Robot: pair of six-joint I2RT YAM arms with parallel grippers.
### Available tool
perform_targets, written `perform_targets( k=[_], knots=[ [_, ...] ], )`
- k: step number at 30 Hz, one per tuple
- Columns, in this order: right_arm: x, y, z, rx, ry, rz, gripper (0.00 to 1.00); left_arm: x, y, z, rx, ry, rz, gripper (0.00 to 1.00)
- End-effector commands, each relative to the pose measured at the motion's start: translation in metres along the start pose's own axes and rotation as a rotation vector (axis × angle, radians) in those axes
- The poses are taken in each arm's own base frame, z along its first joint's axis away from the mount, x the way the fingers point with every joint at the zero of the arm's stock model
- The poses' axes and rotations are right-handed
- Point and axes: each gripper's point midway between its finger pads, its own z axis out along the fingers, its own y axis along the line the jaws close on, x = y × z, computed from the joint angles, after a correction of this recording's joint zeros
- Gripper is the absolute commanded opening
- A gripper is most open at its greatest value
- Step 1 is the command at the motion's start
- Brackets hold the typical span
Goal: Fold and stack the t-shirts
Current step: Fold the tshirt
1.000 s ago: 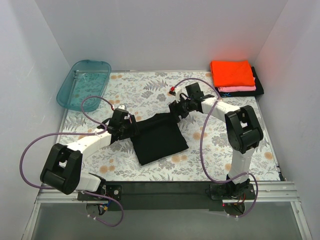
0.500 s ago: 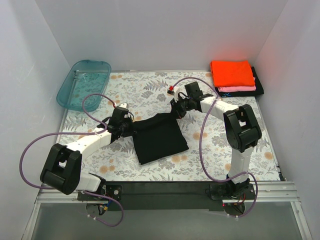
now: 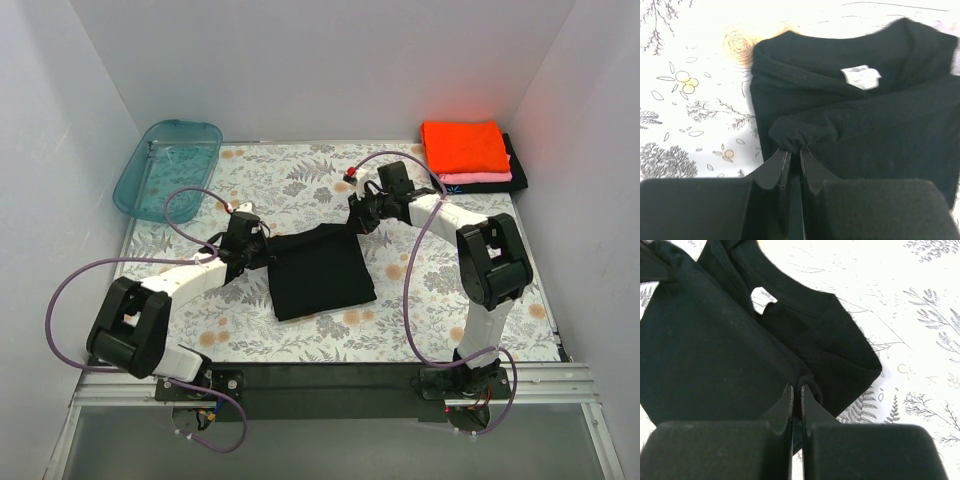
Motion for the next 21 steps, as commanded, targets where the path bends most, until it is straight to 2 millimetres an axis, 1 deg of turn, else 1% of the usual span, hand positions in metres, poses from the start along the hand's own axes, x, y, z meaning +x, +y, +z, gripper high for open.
perform_targets(
  k=[1,3,4,5,6,7,8,9,11,12,13,14,15,16,17,18,19,20,21],
  knots=[
    [0.003,-0.019,0.007,0.052,-0.012,0.044,0.01,-0.008,0.007,0.014,-0.048,-0.039,-0.033,0.06],
    [0.001,-0.024,0.008,0.072,-0.013,0.064,0.09,-0.011,0.006,0.018,-0.053,-0.048,-0.032,0.23],
    [0.001,-0.025,0.008,0.078,-0.013,0.073,0.13,-0.017,0.004,0.019,-0.052,-0.059,-0.033,0.27],
    [-0.002,-0.028,0.008,0.096,-0.018,0.079,0.21,-0.019,0.003,0.020,-0.054,-0.062,-0.025,0.33],
    [-0.004,-0.028,0.006,0.106,-0.022,0.087,0.26,-0.022,0.001,0.019,-0.049,-0.069,-0.023,0.36],
    [-0.011,-0.027,0.001,0.119,-0.039,0.097,0.32,-0.029,-0.004,0.016,-0.037,-0.082,-0.024,0.39],
    [-0.016,-0.027,-0.002,0.133,-0.049,0.106,0.39,-0.036,-0.009,0.010,-0.020,-0.101,-0.022,0.45],
    [-0.024,-0.027,-0.012,0.171,-0.070,0.106,0.43,-0.041,-0.012,0.005,-0.010,-0.115,-0.022,0.58],
    [-0.033,-0.024,-0.022,0.202,-0.099,0.121,0.52,-0.048,-0.017,-0.006,0.004,-0.134,-0.022,0.72],
    [-0.039,-0.021,-0.034,0.228,-0.125,0.136,0.55,-0.058,-0.022,-0.018,0.022,-0.169,-0.027,0.79],
    [-0.045,-0.016,-0.038,0.228,-0.146,0.143,0.58,-0.060,-0.023,-0.026,0.028,-0.182,-0.033,0.80],
    [-0.050,-0.012,-0.043,0.230,-0.171,0.146,0.65,-0.060,-0.023,-0.032,0.031,-0.184,-0.036,0.81],
    [-0.055,-0.003,-0.052,0.219,-0.200,0.143,0.66,-0.067,-0.027,-0.045,0.055,-0.217,-0.046,0.81],
    [-0.058,0.004,-0.053,0.196,-0.216,0.143,0.66,-0.065,-0.029,-0.049,0.065,-0.216,-0.055,0.81],
    [-0.066,0.019,-0.054,0.132,-0.248,0.147,0.66,-0.060,-0.028,-0.052,0.072,-0.206,-0.056,0.81],
    [-0.062,0.029,-0.055,0.090,-0.250,0.158,0.67,-0.059,-0.031,-0.057,0.094,-0.209,-0.062,0.79],
    [-0.068,0.039,-0.053,0.043,-0.271,0.153,0.67,-0.052,-0.037,-0.058,0.133,-0.176,-0.073,0.58],
    [-0.069,0.054,-0.051,-0.035,-0.271,0.173,0.67,-0.045,-0.038,-0.055,0.151,-0.156,-0.077,0.49],
    [-0.069,0.059,-0.045,-0.075,-0.277,0.176,0.67,-0.041,-0.040,-0.053,0.167,-0.142,-0.084,0.46]
  ],
)
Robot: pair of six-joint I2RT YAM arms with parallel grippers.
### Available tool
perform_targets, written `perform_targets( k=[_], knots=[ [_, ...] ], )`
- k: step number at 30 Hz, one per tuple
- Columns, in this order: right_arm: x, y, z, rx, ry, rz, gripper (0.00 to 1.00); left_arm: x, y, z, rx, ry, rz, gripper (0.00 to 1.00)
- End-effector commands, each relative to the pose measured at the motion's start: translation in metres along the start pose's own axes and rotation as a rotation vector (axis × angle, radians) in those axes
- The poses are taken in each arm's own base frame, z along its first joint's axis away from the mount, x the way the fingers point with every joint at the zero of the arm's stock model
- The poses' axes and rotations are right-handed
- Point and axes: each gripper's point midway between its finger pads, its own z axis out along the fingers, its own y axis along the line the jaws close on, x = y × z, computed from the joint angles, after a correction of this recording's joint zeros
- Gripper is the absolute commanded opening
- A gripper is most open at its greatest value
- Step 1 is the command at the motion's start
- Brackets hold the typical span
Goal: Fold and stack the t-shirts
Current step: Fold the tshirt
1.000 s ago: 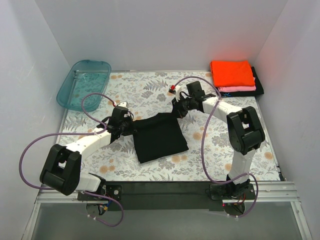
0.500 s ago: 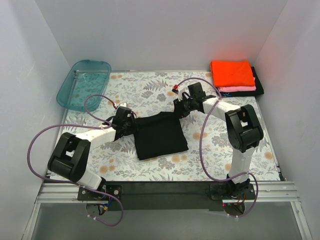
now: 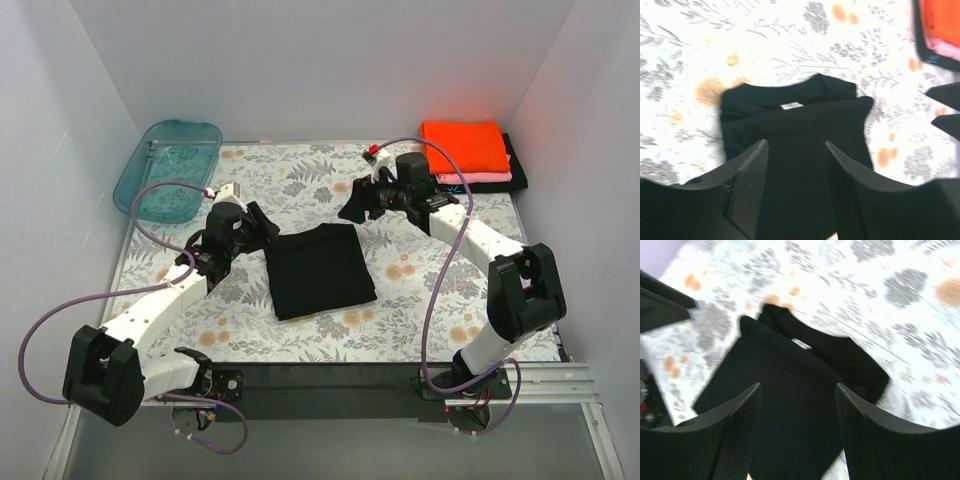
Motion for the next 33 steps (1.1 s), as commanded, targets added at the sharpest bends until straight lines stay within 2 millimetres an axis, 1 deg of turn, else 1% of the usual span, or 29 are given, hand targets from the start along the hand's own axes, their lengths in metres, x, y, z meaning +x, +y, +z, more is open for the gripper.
perform_targets(
  k=[1,2,3,4,5,6,8,9,10,11,12,13,14,15,17,18,19,21,23,24,25,26,27,28,29,30,31,32,33],
  knots=[
    [0.000,0.042,0.012,-0.211,-0.027,0.057,0.67,0.034,0.004,0.004,0.023,0.112,-0.027,0.45],
    [0.004,0.051,0.013,-0.269,-0.012,0.068,0.67,0.039,-0.004,0.006,0.067,0.137,-0.039,0.45],
    [0.013,0.051,0.021,-0.294,0.015,0.118,0.67,0.044,-0.004,0.009,0.077,0.152,-0.043,0.45],
    [0.014,0.052,0.026,-0.323,0.006,0.117,0.67,0.053,0.001,0.017,0.068,0.177,-0.047,0.45],
    [0.018,0.052,0.029,-0.346,0.018,0.127,0.67,0.049,-0.003,0.023,0.083,0.157,-0.059,0.43],
    [0.028,0.044,0.039,-0.340,0.040,0.151,0.66,0.051,-0.001,0.029,0.079,0.160,-0.067,0.42],
    [0.032,0.038,0.049,-0.360,0.052,0.168,0.66,0.053,0.004,0.048,0.070,0.166,-0.091,0.40],
    [0.044,0.030,0.059,-0.362,0.079,0.204,0.66,0.048,0.006,0.055,0.070,0.166,-0.123,0.40],
    [0.043,0.023,0.062,-0.360,0.071,0.211,0.66,0.046,0.010,0.062,0.068,0.167,-0.140,0.40],
    [0.043,0.016,0.067,-0.349,0.066,0.218,0.65,0.052,0.018,0.075,0.049,0.184,-0.155,0.39],
    [0.053,0.005,0.074,-0.334,0.083,0.251,0.65,0.049,0.025,0.081,0.041,0.184,-0.177,0.38],
    [0.052,-0.008,0.074,-0.315,0.074,0.276,0.65,0.045,0.026,0.089,0.039,0.180,-0.186,0.38],
    [0.049,-0.017,0.076,-0.305,0.059,0.282,0.65,0.052,0.035,0.098,0.023,0.201,-0.198,0.38],
    [0.060,-0.028,0.082,-0.292,0.074,0.313,0.65,0.054,0.041,0.104,0.014,0.213,-0.213,0.38],
    [0.062,-0.049,0.082,-0.260,0.067,0.355,0.65,0.056,0.044,0.113,0.018,0.236,-0.235,0.38],
    [0.069,-0.059,0.086,-0.247,0.074,0.375,0.65,0.065,0.054,0.119,-0.005,0.262,-0.251,0.38],
    [0.070,-0.069,0.085,-0.233,0.069,0.394,0.65,0.067,0.055,0.121,-0.004,0.275,-0.259,0.37],
    [0.070,-0.075,0.084,-0.237,0.069,0.422,0.64,0.066,0.057,0.125,-0.005,0.279,-0.257,0.37],
    [0.063,-0.069,0.078,-0.264,0.061,0.418,0.63,0.059,0.051,0.121,0.004,0.279,-0.232,0.40],
    [0.048,-0.061,0.069,-0.270,0.036,0.393,0.63,0.051,0.045,0.119,0.017,0.270,-0.227,0.41],
    [0.048,-0.056,0.063,-0.269,0.035,0.396,0.63,0.035,0.033,0.109,0.049,0.234,-0.215,0.43],
    [0.043,-0.050,0.056,-0.271,0.024,0.389,0.63,0.030,0.029,0.103,0.055,0.223,-0.207,0.46],
    [0.025,-0.038,0.042,-0.277,-0.012,0.356,0.63,0.023,0.022,0.095,0.071,0.208,-0.200,0.47],
    [0.023,-0.030,0.037,-0.279,-0.019,0.349,0.63,0.017,0.016,0.088,0.081,0.195,-0.192,0.49],
    [0.029,-0.025,0.030,-0.275,-0.012,0.360,0.63,0.004,0.005,0.071,0.105,0.165,-0.180,0.52],
    [0.020,-0.012,0.018,-0.285,-0.033,0.345,0.63,0.008,0.000,0.062,0.112,0.170,-0.168,0.52],
    [0.023,-0.004,0.014,-0.298,-0.028,0.343,0.63,0.011,-0.006,0.054,0.120,0.173,-0.159,0.52],
    [0.038,0.005,0.009,-0.312,0.000,0.365,0.62,0.011,-0.012,0.037,0.134,0.173,-0.150,0.52],
    [0.038,0.015,0.000,-0.326,-0.006,0.352,0.62,0.023,-0.020,0.028,0.150,0.202,-0.149,0.53]
  ],
)
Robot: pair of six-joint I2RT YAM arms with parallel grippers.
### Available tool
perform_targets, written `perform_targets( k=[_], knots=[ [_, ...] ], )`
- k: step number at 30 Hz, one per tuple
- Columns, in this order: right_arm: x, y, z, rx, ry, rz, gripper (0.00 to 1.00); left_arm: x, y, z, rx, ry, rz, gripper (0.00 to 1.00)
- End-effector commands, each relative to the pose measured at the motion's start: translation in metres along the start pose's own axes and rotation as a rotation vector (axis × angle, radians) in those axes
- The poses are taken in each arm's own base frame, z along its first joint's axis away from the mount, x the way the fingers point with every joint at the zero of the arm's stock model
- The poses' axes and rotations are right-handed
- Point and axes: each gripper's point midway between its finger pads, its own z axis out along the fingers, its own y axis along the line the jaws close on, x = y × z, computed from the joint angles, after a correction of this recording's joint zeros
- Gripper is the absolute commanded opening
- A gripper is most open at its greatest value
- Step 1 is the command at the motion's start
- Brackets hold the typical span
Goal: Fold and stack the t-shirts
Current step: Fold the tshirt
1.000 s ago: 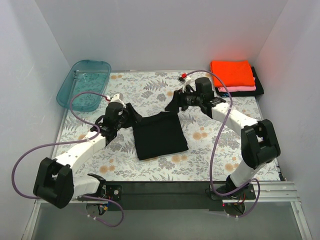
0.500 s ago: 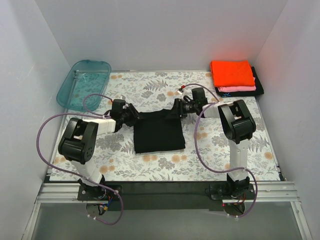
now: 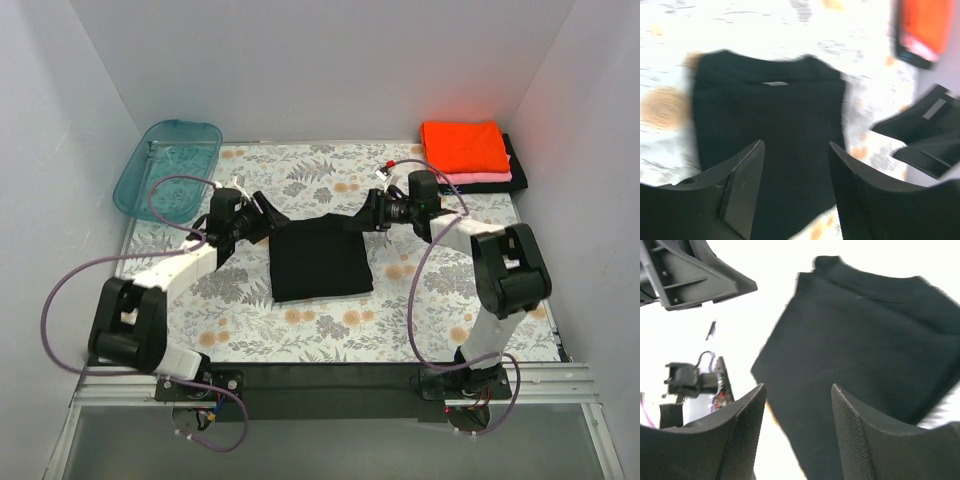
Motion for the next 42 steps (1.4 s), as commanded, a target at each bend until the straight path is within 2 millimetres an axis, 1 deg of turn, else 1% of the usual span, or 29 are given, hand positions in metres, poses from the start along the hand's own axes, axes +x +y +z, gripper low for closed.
perform_targets(
  k=[1,2,3,4,5,6,7,8,9,11,13,16,18,19,21,22,23,24,26,27,30,31,32,34,35,36,38,40,42],
  knots=[
    [0.016,0.042,-0.010,-0.073,0.008,-0.048,0.61,0.036,-0.017,-0.039,0.025,0.060,0.044,0.52],
    [0.029,0.043,-0.012,-0.078,0.026,-0.036,0.60,0.049,-0.011,-0.044,0.008,0.091,0.034,0.51],
    [0.048,0.040,-0.016,-0.069,0.047,-0.012,0.59,0.063,-0.015,-0.052,0.028,0.119,0.032,0.47],
    [0.061,0.036,-0.018,-0.062,0.063,0.000,0.57,0.086,0.002,-0.055,-0.002,0.176,-0.017,0.45],
    [0.072,0.030,-0.019,-0.047,0.075,0.014,0.55,0.098,0.007,-0.057,-0.002,0.211,-0.037,0.44],
    [0.094,0.020,-0.022,-0.025,0.103,0.053,0.53,0.110,0.016,-0.058,-0.021,0.246,-0.055,0.41],
    [0.103,0.012,-0.024,-0.011,0.112,0.069,0.52,0.127,0.031,-0.060,-0.054,0.289,-0.084,0.33],
    [0.112,0.004,-0.025,0.005,0.120,0.071,0.50,0.135,0.040,-0.060,-0.076,0.314,-0.099,0.29],
    [0.133,-0.009,-0.028,0.030,0.149,0.116,0.50,0.143,0.050,-0.059,-0.111,0.336,-0.114,0.26],
    [0.149,-0.028,-0.033,0.060,0.163,0.169,0.48,0.152,0.067,-0.059,-0.176,0.350,-0.143,0.16],
    [0.158,-0.039,-0.039,0.080,0.158,0.205,0.46,0.147,0.072,-0.059,-0.201,0.343,-0.169,0.14],
    [0.151,-0.030,-0.042,0.067,0.139,0.191,0.45,0.135,0.074,-0.065,-0.259,0.305,-0.159,0.13],
    [0.132,-0.012,-0.045,0.043,0.097,0.157,0.46,0.118,0.066,-0.069,-0.261,0.256,-0.123,0.19],
    [0.125,-0.004,-0.046,0.028,0.085,0.145,0.46,0.117,0.067,-0.074,-0.280,0.255,-0.114,0.23],
    [0.102,0.022,-0.045,-0.013,0.049,0.090,0.47,0.099,0.055,-0.082,-0.258,0.191,-0.080,0.36],
    [0.101,0.036,-0.040,-0.038,0.061,0.088,0.48,0.096,0.054,-0.088,-0.265,0.181,-0.071,0.40],
    [0.087,0.052,-0.036,-0.059,0.041,0.049,0.49,0.089,0.048,-0.093,-0.249,0.152,-0.060,0.43],
    [0.090,0.070,-0.026,-0.089,0.066,0.026,0.49,0.086,0.048,-0.096,-0.252,0.135,-0.041,0.49],
    [0.086,0.086,-0.011,-0.098,0.074,0.020,0.51,0.081,0.046,-0.102,-0.260,0.123,-0.024,0.52],
    [0.085,0.105,0.002,-0.133,0.092,-0.011,0.52,0.078,0.043,-0.105,-0.255,0.107,-0.009,0.57],
    [0.092,0.120,0.032,-0.172,0.126,0.009,0.54,0.073,0.041,-0.111,-0.259,0.090,0.006,0.61],
    [0.098,0.119,0.040,-0.176,0.143,0.020,0.54,0.072,0.043,-0.112,-0.266,0.086,0.012,0.63],
    [0.108,0.104,0.052,-0.146,0.167,0.081,0.54,0.071,0.042,-0.113,-0.267,0.083,0.014,0.64],
    [0.122,0.098,0.064,-0.160,0.186,0.109,0.54,0.069,0.042,-0.115,-0.270,0.074,0.022,0.65],
    [0.141,0.082,0.072,-0.142,0.233,0.171,0.54,0.068,0.042,-0.115,-0.271,0.074,0.026,0.65],
    [0.147,0.081,0.076,-0.157,0.237,0.196,0.54,0.068,0.043,-0.115,-0.273,0.072,0.027,0.65],
    [0.173,0.057,0.080,-0.111,0.279,0.271,0.54,0.066,0.041,-0.117,-0.267,0.067,0.037,0.65],
    [0.182,0.046,0.079,-0.084,0.288,0.301,0.54,0.067,0.042,-0.118,-0.273,0.069,0.045,0.66],
    [0.178,0.047,0.077,-0.087,0.278,0.295,0.54,0.064,0.039,-0.118,-0.266,0.064,0.055,0.66]
  ],
)
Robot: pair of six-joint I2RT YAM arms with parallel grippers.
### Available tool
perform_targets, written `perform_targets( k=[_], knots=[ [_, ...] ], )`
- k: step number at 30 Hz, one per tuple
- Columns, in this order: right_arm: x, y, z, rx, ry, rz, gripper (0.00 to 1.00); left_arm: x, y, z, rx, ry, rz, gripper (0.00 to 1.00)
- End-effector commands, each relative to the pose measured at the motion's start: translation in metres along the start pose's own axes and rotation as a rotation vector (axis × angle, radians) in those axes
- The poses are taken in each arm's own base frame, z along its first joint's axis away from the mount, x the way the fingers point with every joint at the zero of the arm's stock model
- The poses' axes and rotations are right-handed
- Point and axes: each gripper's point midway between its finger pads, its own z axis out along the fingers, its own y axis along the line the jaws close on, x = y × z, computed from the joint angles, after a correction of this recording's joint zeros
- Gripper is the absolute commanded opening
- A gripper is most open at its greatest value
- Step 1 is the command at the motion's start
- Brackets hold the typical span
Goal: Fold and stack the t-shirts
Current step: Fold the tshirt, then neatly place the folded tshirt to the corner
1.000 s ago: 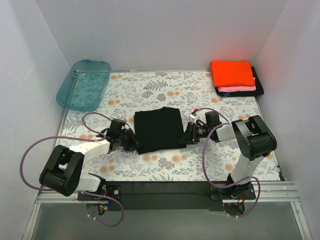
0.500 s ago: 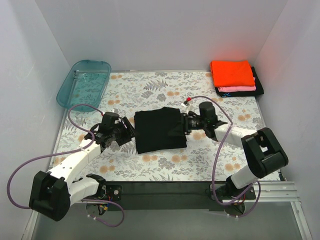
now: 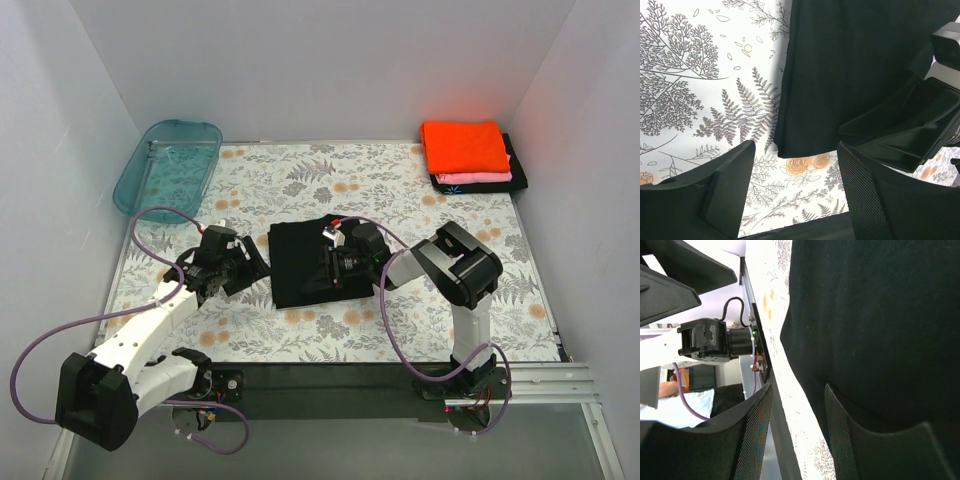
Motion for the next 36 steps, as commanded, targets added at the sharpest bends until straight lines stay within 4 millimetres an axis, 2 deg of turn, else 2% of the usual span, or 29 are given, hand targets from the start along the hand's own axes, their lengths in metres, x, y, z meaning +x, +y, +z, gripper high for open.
perform_targets(
  k=[1,4,5,8,9,10,11,12,13,14,15,16,17,18,19,20,21,22,23,24,25,26,27,28,30,31,32,34,36],
  knots=[
    [0.004,-0.013,-0.001,0.047,-0.030,0.024,0.54,-0.016,-0.010,-0.012,0.020,-0.054,0.032,0.66],
    [-0.018,0.015,-0.014,0.010,-0.091,-0.048,0.55,-0.018,-0.017,-0.014,0.034,-0.055,0.047,0.66],
    [-0.026,0.030,-0.022,-0.009,-0.115,-0.084,0.55,-0.017,-0.021,-0.015,0.042,-0.052,0.058,0.66],
    [-0.045,0.043,-0.049,0.009,-0.179,-0.149,0.56,-0.016,-0.035,-0.014,0.054,-0.043,0.094,0.67],
    [-0.056,0.039,-0.063,0.038,-0.214,-0.167,0.56,-0.013,-0.038,-0.012,0.053,-0.029,0.108,0.68],
    [-0.059,0.036,-0.073,0.072,-0.225,-0.173,0.57,-0.019,-0.046,-0.013,0.052,-0.052,0.122,0.68],
    [-0.069,0.037,-0.086,0.114,-0.260,-0.257,0.58,-0.014,-0.056,-0.013,0.067,-0.041,0.156,0.68],
    [-0.068,0.019,-0.104,0.199,-0.257,-0.188,0.58,-0.012,-0.061,-0.011,0.068,-0.039,0.173,0.68],
    [-0.070,0.012,-0.116,0.251,-0.267,-0.186,0.60,-0.010,-0.064,-0.004,0.050,-0.026,0.201,0.69],
    [-0.080,0.008,-0.133,0.339,-0.304,-0.265,0.61,-0.007,-0.080,-0.006,0.074,-0.028,0.239,0.69],
    [-0.071,-0.010,-0.153,0.446,-0.287,-0.192,0.63,-0.005,-0.085,-0.003,0.071,-0.025,0.262,0.70],
    [-0.075,-0.013,-0.168,0.525,-0.301,-0.207,0.69,-0.003,-0.087,0.006,0.041,-0.025,0.289,0.70],
    [-0.081,-0.018,-0.190,0.646,-0.351,-0.224,0.73,0.002,-0.103,0.006,0.066,-0.026,0.336,0.70],
    [-0.084,-0.021,-0.207,0.713,-0.370,-0.239,0.75,0.005,-0.110,0.009,0.067,-0.021,0.364,0.70],
    [-0.075,-0.026,-0.219,0.774,-0.362,-0.202,0.81,0.008,-0.117,0.012,0.072,-0.021,0.389,0.70],
    [-0.076,-0.025,-0.236,0.838,-0.409,-0.200,0.84,0.022,-0.122,0.023,0.056,0.008,0.457,0.70],
    [-0.075,-0.028,-0.248,0.872,-0.434,-0.177,0.86,0.022,-0.137,0.024,0.071,-0.005,0.482,0.70],
    [-0.070,-0.029,-0.255,0.896,-0.449,-0.148,0.89,0.026,-0.145,0.029,0.069,-0.004,0.517,0.70],
    [-0.063,-0.031,-0.261,0.919,-0.472,-0.130,0.94,0.037,-0.145,0.044,0.038,0.022,0.567,0.70],
    [-0.060,-0.035,-0.267,0.934,-0.495,-0.102,0.98,0.042,-0.163,0.045,0.054,0.001,0.636,0.70],
    [-0.051,-0.039,-0.269,0.946,-0.499,-0.085,0.98,0.047,-0.166,0.050,0.045,0.004,0.676,0.70],
    [-0.049,-0.042,-0.271,0.951,-0.503,-0.074,0.98,0.060,-0.174,0.052,0.050,0.006,0.729,0.70],
    [-0.046,-0.044,-0.273,0.955,-0.506,-0.067,0.98,0.065,-0.171,0.067,0.004,0.003,0.789,0.69],
    [-0.044,-0.045,-0.275,0.956,-0.508,-0.060,0.98,0.064,-0.183,0.068,0.008,-0.016,0.809,0.68],
    [-0.038,-0.051,-0.277,0.958,-0.504,-0.039,0.98,0.080,-0.185,0.081,-0.016,-0.001,0.883,0.66],
    [-0.037,-0.053,-0.277,0.957,-0.502,-0.033,0.98,0.082,-0.193,0.082,-0.009,-0.008,0.913,0.65],
    [-0.035,-0.054,-0.277,0.953,-0.503,-0.023,0.98,0.092,-0.196,0.084,-0.003,-0.001,0.952,0.64],
    [-0.031,-0.058,-0.279,0.954,-0.507,0.000,0.98,0.105,-0.195,0.091,-0.014,0.018,1.018,0.62],
    [-0.031,-0.060,-0.282,0.959,-0.518,0.015,0.98,0.122,-0.201,0.091,0.006,0.028,1.065,0.62]
  ],
)
